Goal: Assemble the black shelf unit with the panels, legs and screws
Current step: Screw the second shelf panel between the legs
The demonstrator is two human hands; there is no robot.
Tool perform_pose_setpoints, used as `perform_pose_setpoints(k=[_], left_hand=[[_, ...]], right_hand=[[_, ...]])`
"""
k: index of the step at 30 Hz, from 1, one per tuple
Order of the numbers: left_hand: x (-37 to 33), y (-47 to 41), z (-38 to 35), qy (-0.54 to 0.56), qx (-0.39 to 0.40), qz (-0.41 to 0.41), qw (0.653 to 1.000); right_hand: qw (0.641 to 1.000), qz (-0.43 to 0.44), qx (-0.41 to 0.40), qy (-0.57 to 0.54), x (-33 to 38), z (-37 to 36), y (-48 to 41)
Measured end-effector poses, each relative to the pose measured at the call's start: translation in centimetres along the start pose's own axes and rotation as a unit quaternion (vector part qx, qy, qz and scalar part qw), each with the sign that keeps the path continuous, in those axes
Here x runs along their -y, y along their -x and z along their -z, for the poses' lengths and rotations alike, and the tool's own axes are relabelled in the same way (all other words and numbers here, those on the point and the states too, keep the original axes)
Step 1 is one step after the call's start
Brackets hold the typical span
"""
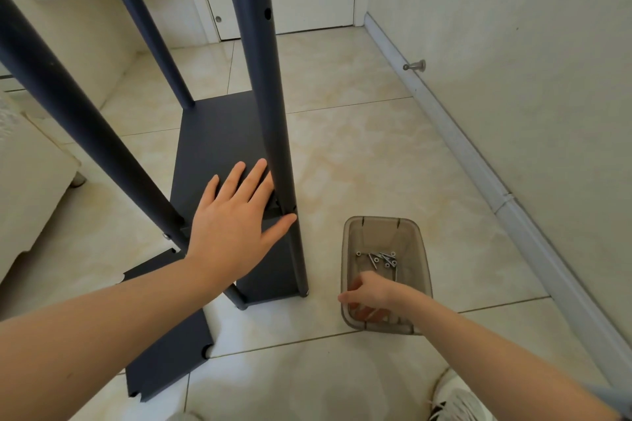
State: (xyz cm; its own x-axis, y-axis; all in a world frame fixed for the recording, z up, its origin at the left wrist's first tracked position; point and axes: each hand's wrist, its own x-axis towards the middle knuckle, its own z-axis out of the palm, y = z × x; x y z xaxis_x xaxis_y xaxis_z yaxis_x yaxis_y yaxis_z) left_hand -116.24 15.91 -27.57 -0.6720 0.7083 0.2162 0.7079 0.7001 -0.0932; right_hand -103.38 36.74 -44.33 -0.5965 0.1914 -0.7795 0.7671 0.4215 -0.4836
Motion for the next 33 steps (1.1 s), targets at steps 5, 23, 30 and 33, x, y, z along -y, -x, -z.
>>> perform_pose_setpoints(k=[5, 23, 30, 33], left_hand=[[-0.1, 0.0, 0.2, 0.003, -0.003, 0.000, 1.000], [-0.1, 0.0, 0.1, 0.013, -0.010, 0.006, 1.000], [0.0, 0.1, -0.1, 0.009, -0.016, 0.006, 1.000], [0.0, 0.1, -0.1, 0.010, -0.018, 0.005, 1.000]], right_hand=[[0.998, 0.029, 0.062, -0.013, 0.8, -0.3, -0.2], [0.981, 0.030, -0.152, 0.117, -0.1, 1.9, -7.6], [0.969, 0.063, -0.159, 0.178, -0.7, 1.2, -9.3], [0.959, 0.082, -0.172, 0.209, -0.9, 0.8, -9.4]])
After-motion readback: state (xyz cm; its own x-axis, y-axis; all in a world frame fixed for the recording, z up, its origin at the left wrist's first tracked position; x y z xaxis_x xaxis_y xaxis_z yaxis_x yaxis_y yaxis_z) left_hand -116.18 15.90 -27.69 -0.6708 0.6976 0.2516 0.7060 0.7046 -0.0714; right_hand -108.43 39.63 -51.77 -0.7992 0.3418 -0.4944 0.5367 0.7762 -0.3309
